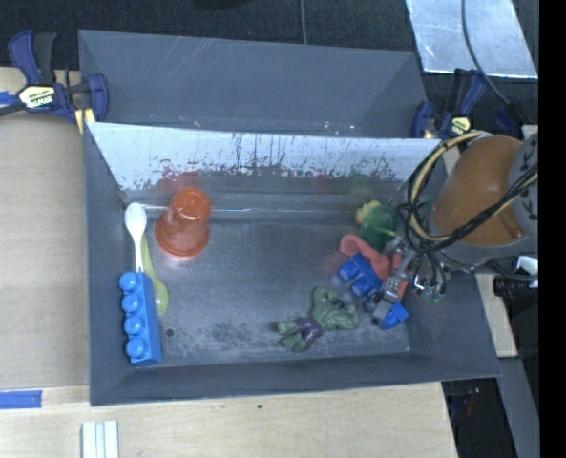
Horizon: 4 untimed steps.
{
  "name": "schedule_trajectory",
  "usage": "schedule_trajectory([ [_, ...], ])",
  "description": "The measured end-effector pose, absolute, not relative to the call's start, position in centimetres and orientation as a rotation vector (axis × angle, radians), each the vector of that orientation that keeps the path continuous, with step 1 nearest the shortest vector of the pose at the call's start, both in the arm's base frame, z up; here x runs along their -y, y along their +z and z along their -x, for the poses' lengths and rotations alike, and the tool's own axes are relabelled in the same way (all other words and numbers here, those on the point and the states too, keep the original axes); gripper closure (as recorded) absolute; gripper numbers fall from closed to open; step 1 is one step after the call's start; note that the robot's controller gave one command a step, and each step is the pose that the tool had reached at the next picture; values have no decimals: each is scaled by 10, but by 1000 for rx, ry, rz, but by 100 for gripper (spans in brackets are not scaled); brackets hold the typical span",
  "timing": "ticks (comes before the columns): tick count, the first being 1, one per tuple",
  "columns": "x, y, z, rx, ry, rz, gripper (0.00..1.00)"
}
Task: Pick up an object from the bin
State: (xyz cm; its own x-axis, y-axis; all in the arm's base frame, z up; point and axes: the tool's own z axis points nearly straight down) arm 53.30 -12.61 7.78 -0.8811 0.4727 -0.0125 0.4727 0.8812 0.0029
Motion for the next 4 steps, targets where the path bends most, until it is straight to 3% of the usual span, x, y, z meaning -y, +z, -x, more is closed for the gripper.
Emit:
schedule_trajectory([
  [1, 109, 73, -514, -2948, 4, -1016, 100],
  [3, 109, 79, -514, -2945, 4, -1012, 100],
  [4, 109, 103, -512, -2951, 2, -1013, 100],
])
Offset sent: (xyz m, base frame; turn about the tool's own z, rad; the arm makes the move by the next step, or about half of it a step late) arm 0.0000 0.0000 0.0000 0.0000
